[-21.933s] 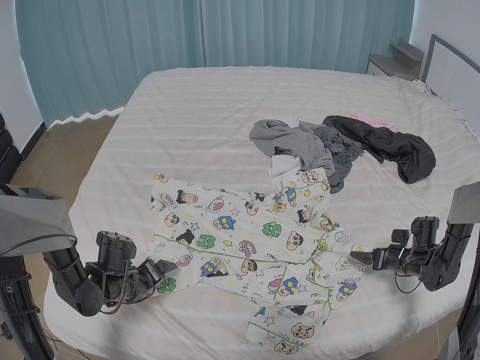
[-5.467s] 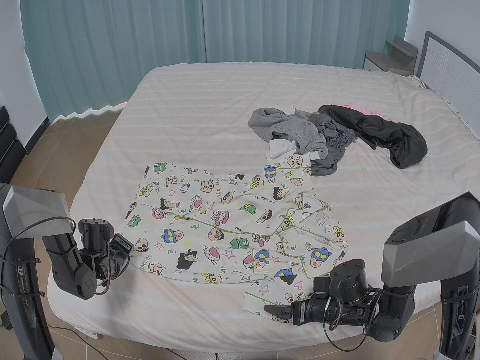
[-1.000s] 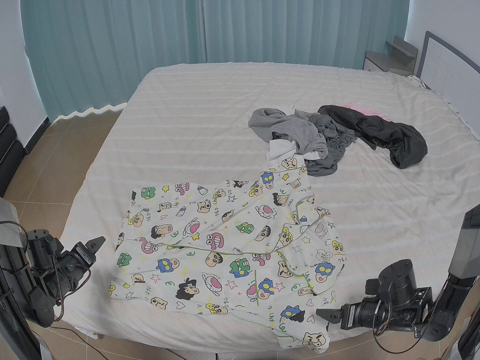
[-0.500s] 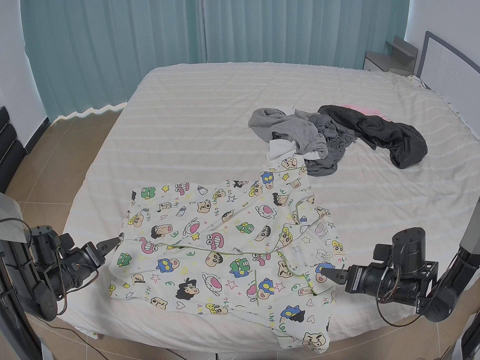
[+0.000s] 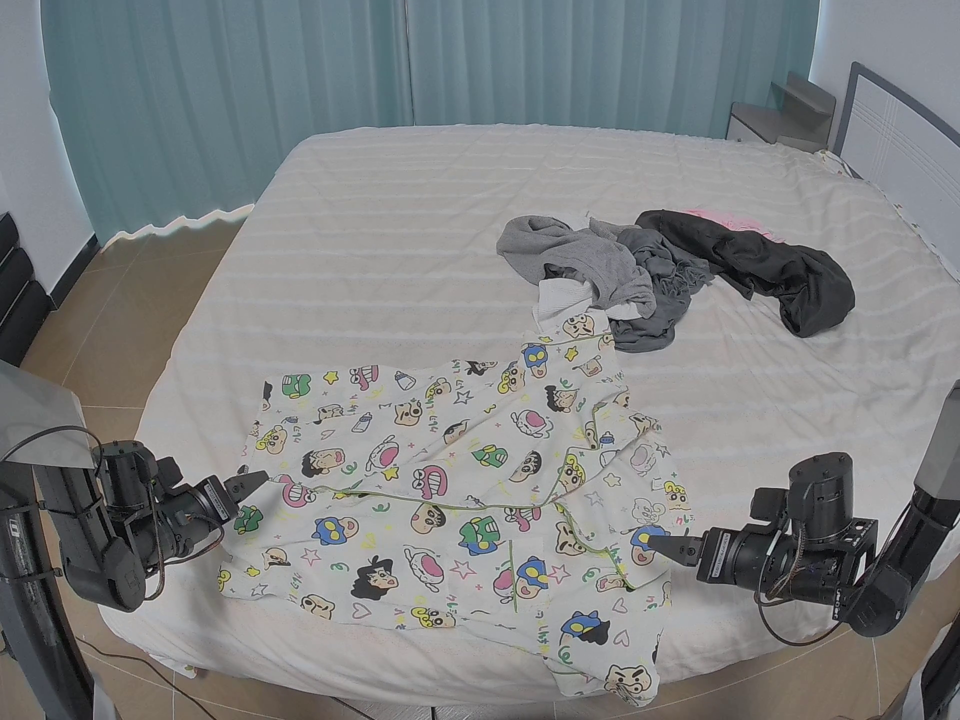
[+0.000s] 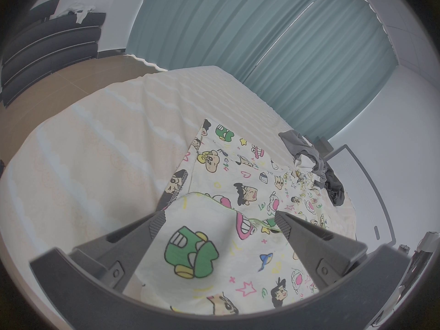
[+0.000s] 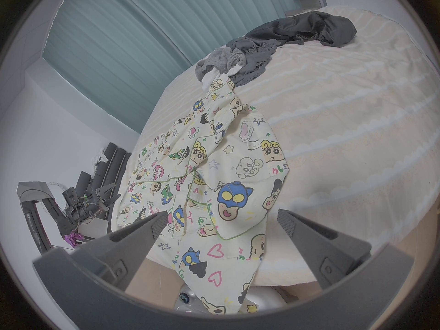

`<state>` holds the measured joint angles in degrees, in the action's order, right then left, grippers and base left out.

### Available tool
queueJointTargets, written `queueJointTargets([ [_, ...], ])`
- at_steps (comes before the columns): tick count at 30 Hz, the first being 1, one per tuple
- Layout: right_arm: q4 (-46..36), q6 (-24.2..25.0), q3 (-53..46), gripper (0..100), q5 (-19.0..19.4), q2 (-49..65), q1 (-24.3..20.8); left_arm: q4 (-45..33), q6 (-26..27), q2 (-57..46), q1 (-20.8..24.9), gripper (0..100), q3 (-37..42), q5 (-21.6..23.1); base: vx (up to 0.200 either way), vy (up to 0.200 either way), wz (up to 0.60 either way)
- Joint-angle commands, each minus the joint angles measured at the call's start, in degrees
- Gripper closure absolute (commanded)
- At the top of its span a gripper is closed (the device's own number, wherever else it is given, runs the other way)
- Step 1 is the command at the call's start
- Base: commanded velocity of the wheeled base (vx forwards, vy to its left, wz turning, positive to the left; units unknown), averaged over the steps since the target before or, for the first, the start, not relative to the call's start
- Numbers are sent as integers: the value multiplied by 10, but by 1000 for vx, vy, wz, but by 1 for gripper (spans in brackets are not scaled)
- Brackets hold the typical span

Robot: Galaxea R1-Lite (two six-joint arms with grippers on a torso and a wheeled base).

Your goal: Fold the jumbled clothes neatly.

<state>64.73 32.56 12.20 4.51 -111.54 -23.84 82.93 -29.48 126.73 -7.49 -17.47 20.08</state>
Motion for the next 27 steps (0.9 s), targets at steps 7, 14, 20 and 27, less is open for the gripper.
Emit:
queueJointTargets([
  [7, 0, -3, -2, 0, 1, -23, -1, -4, 2, 52, 0, 0, -37, -1, 0, 0, 0],
  [14, 0, -3, -4, 0, 1, -26, -2, -4, 3, 55, -10, 0, -37, -1, 0, 0, 0],
  [20, 0, -4, -6, 0, 4, -26, -2, -1, 29, 68, -13, 0, -34, -2, 0, 0, 0],
  [27, 0, -4, -7, 0, 4, -28, -3, 0, 29, 69, -12, 100, -29, -1, 0, 0, 0],
])
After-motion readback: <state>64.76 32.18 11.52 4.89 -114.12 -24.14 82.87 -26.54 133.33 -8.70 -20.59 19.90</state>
